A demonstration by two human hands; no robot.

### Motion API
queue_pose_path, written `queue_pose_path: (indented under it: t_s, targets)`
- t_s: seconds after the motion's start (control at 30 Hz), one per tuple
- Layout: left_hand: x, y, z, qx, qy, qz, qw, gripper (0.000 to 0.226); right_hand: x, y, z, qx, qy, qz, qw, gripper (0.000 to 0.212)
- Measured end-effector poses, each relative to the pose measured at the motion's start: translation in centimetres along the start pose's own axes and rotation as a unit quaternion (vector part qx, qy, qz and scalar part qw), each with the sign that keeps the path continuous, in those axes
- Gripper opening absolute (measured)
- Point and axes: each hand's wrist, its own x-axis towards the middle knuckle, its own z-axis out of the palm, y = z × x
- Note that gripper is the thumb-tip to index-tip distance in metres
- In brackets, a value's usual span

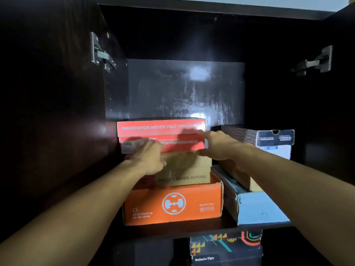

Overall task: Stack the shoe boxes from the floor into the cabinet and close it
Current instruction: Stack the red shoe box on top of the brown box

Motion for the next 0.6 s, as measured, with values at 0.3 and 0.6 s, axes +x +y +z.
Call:
queue_pose_path:
  t_s: [0.3,0.6]
  targets:
    - [-5.3,13.3,3.3,-0.052,-0.201,0.138,0.969,0.048,-14.1,6.4,-1.1,0.033,-0.101,0.106,0.989,0.037]
    - [-15.0,29.3,8.4,-0.045,-0.352,0.251,0.9,0.061,-33.5,15.6,0.2,0.06,-0.206,0.23,0.949,0.044]
